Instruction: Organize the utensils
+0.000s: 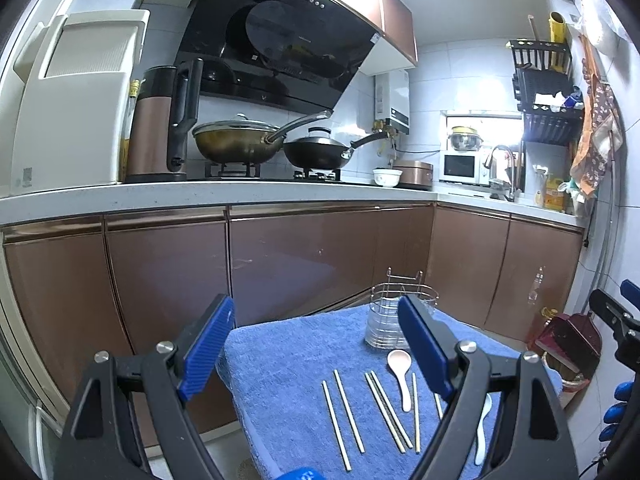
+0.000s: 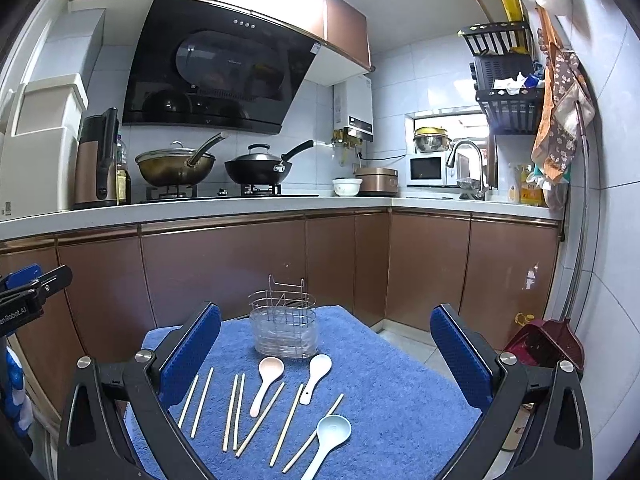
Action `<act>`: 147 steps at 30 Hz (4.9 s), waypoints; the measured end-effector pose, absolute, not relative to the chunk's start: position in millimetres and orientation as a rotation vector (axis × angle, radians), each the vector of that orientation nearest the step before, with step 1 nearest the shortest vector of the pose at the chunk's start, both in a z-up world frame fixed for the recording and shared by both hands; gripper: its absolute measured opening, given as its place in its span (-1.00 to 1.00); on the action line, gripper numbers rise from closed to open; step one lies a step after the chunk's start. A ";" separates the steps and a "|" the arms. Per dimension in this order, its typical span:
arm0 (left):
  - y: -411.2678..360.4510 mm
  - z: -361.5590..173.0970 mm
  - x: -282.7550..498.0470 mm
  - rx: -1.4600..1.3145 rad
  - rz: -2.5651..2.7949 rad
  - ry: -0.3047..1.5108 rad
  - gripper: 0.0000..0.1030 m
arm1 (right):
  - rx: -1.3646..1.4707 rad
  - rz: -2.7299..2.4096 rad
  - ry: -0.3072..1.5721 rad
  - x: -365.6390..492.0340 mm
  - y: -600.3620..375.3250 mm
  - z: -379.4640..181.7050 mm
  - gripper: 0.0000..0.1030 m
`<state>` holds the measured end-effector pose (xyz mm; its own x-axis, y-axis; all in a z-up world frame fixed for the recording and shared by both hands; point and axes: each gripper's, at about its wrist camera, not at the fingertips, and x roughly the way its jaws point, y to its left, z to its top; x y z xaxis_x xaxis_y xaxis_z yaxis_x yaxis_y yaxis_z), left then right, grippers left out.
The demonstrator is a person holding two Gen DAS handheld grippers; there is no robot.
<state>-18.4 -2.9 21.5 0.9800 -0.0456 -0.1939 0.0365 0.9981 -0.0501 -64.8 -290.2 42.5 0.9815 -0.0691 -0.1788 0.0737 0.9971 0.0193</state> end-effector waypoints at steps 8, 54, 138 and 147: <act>-11.5 22.6 -9.0 -0.018 -0.040 0.186 0.61 | 0.013 -0.068 0.198 -52.9 -287.9 42.1 0.99; -54.1 35.0 -16.8 0.098 -0.019 0.275 0.61 | 0.022 -0.051 0.179 -67.4 -304.6 41.8 0.99; -108.7 -187.8 287.5 -0.169 -0.319 1.237 -0.91 | 0.355 0.140 1.187 230.5 -335.8 -170.4 -0.88; -94.2 -147.4 251.0 -0.173 -0.346 1.096 -0.91 | 0.380 0.260 0.988 186.5 -327.9 -122.9 -0.89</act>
<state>251.0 -94.2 -147.4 0.4109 -0.3576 -0.8386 0.1888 0.9333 -0.3055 186.5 -327.9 -122.9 0.5281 0.3813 -0.7588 -0.0420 0.9042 0.4251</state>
